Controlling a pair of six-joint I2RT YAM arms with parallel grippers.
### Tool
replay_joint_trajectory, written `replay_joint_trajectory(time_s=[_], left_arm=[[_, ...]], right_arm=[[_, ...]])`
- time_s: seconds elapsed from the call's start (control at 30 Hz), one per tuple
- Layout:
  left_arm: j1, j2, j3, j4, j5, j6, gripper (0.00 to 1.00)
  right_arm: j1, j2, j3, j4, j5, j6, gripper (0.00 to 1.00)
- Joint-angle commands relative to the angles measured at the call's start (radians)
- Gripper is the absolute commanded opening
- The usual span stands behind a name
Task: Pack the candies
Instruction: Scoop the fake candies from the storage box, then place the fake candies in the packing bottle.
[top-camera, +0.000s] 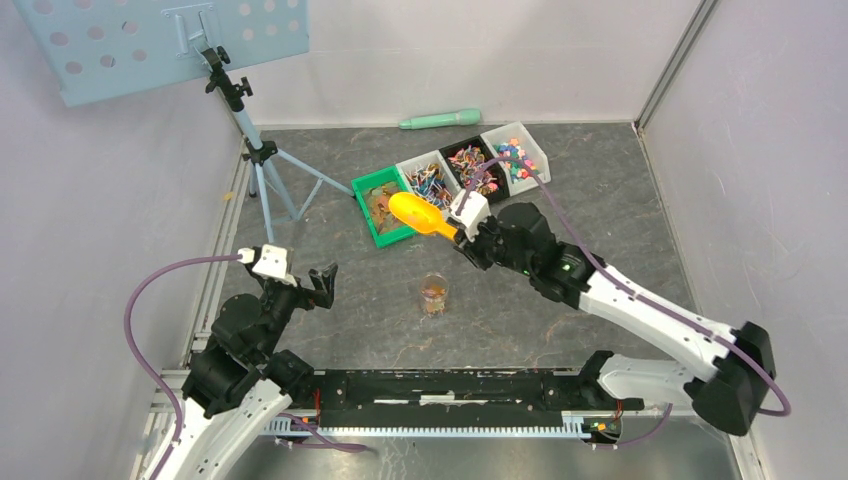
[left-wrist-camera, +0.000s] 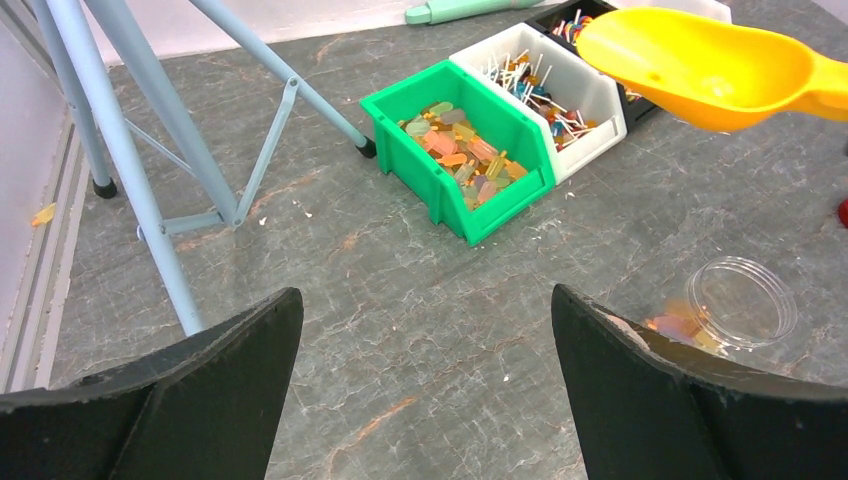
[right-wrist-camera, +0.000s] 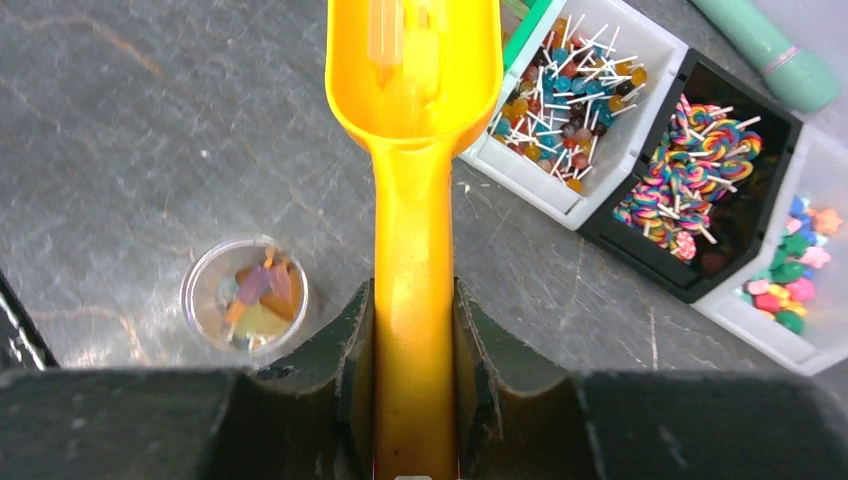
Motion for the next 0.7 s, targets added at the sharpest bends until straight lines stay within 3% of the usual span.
replay_joint_trajectory(time_s=[0.0, 0.23, 0.67], left_arm=[[-0.001, -0.004, -0.003, 0.037, 0.01, 0.046, 1.0], [-0.001, -0.005, -0.004, 0.035, 0.016, 0.049, 1.0], [-0.001, -0.005, -0.006, 0.038, 0.028, 0.049, 1.0]], right_arm=[[-0.003, -0.12, -0.017, -0.11, -0.053, -0.169, 0.0], [-0.003, -0.25, -0.016, -0.314, -0.188, -0.292, 0.0], [-0.004, -0.412, 0.014, -0.617, -0.102, -0.495, 0.0]])
